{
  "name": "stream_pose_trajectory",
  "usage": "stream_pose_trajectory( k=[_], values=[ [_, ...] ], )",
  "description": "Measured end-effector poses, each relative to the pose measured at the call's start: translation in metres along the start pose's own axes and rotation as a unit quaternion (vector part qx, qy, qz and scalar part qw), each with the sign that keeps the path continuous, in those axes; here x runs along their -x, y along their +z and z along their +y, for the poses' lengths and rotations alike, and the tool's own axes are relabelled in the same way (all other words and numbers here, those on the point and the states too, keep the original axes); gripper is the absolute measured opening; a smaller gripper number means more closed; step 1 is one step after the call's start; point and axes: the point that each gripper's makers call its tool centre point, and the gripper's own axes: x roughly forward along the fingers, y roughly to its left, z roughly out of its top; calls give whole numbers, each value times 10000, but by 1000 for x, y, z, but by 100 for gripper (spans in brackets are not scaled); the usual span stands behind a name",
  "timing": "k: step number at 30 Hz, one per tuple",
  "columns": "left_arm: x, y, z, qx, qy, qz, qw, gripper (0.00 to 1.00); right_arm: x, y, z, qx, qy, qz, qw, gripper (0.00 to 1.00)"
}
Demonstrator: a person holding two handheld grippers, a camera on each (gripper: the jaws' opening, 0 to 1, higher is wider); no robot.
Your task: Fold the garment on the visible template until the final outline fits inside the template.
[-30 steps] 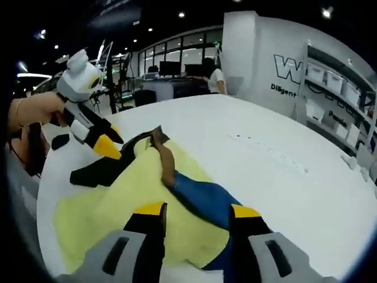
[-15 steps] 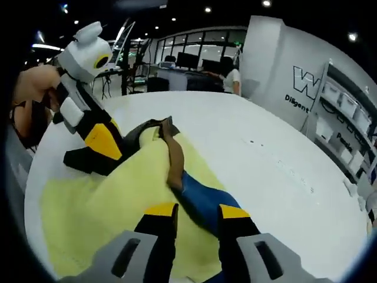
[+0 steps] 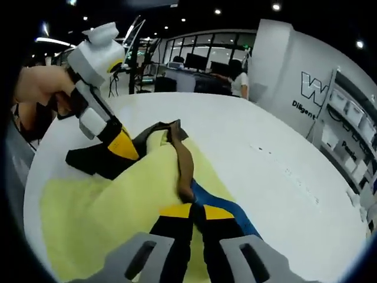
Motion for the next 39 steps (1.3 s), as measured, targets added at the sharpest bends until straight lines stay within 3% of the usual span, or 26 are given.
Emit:
stream_pose_trajectory(
  k=[13,16,29,35,39],
  values=[
    [18,11,5,-431,-315,-40,9986,0,2,15,-36,-302,-128,-112,9994,0],
    [23,11,6,-693,-416,31,9967,0,0,18,-46,-303,-161,-107,9994,0],
    [30,24,22,-1230,-733,171,9895,0,-26,14,-90,-430,-383,45,9983,0],
    [28,35,44,-1719,-513,355,9831,0,-38,12,-105,-511,-530,135,9972,0],
    [20,38,54,-1776,-515,501,9815,0,-43,9,-114,-764,-589,134,9953,0]
  ],
)
